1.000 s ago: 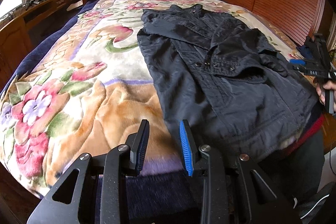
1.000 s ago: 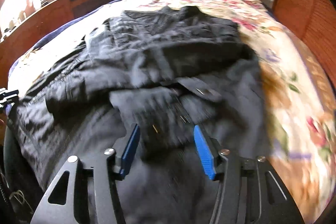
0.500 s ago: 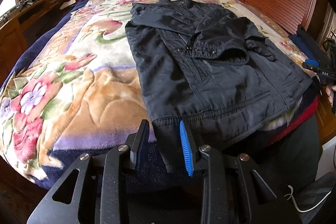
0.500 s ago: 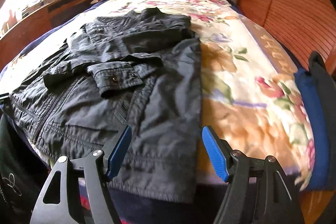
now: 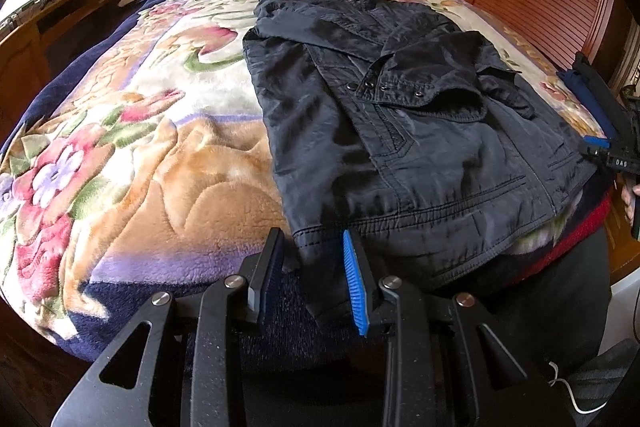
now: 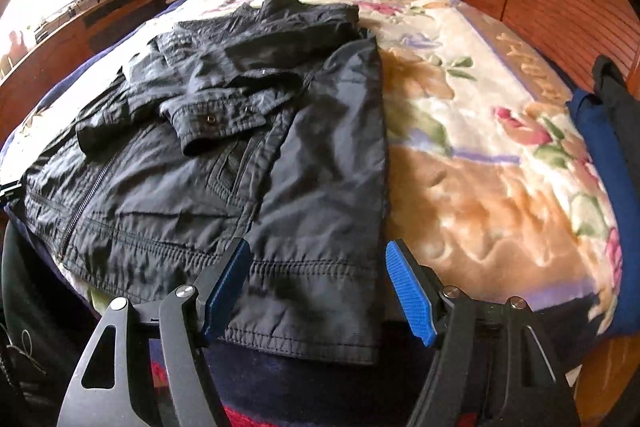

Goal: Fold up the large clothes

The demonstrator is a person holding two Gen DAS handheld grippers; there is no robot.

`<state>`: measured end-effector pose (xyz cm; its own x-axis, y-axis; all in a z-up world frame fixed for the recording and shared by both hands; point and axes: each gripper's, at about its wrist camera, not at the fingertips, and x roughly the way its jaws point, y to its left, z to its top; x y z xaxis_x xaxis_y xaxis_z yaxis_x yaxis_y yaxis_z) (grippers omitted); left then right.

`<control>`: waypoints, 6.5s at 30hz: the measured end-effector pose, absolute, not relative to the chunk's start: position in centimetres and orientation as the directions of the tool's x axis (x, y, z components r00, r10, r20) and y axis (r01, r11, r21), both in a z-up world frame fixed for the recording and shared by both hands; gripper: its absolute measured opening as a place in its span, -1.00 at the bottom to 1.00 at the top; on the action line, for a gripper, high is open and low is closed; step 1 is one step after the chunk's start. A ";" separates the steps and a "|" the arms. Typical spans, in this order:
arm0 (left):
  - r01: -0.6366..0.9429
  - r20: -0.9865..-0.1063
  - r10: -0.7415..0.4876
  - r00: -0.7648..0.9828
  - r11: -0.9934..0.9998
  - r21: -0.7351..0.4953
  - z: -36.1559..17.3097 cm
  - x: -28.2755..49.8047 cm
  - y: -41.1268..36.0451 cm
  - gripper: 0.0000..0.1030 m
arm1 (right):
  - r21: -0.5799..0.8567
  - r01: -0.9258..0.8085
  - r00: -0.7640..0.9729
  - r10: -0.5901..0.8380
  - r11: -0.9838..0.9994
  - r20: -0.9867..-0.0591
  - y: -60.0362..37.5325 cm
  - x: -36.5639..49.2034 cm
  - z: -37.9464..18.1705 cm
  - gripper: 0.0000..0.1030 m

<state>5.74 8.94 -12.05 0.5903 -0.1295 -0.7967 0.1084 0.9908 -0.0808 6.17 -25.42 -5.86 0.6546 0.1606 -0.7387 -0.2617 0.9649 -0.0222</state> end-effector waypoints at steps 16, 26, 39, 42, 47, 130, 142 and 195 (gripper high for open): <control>0.114 -0.766 -0.153 0.624 0.988 -0.104 -11.6 5.3 9.1 -0.66 | 0.000 -0.281 0.614 0.179 0.960 -0.769 -25.1 6.6 -7.2 0.31; 0.170 -0.645 -0.172 0.744 0.983 -0.067 -5.2 4.1 8.3 -0.87 | -0.012 -0.313 0.696 0.220 0.950 -0.683 -24.1 5.1 -3.1 -0.70; 0.211 -0.443 -0.177 0.879 0.977 0.029 6.5 2.9 9.4 -0.89 | -0.034 -0.305 0.851 0.257 0.952 -0.459 -26.0 -0.3 7.0 -0.76; 0.214 -0.413 -0.178 0.893 0.976 0.042 8.0 1.9 9.4 -0.89 | -0.038 -0.306 0.870 0.263 0.951 -0.417 -26.7 -2.2 8.4 -0.77; 0.222 -0.368 -0.188 0.911 0.973 0.054 10.2 0.0 9.4 -0.89 | -0.054 -0.307 0.897 0.270 0.950 -0.351 -27.9 -5.5 10.1 -0.77; 0.148 -0.754 -0.128 0.644 0.988 -0.041 -9.6 17.3 13.5 -0.42 | -0.033 -0.290 0.739 0.202 0.956 -0.642 -24.4 20.6 -6.0 0.75; 0.108 -0.805 -0.103 0.584 0.993 -0.049 -13.3 16.7 14.3 -0.42 | 0.021 -0.252 0.725 0.203 0.968 -0.658 -24.8 21.3 -9.4 0.79; 0.180 -0.663 -0.178 0.727 0.981 -0.067 -6.3 8.6 12.2 -0.96 | 0.007 -0.347 0.734 0.276 0.938 -0.621 -30.5 10.9 -3.5 -0.93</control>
<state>8.57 12.22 -6.27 0.7270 -0.1782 -0.6631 0.1797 0.9815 -0.0668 10.94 -30.54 -3.45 0.7337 0.2756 -0.6211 -0.3465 0.9380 0.0069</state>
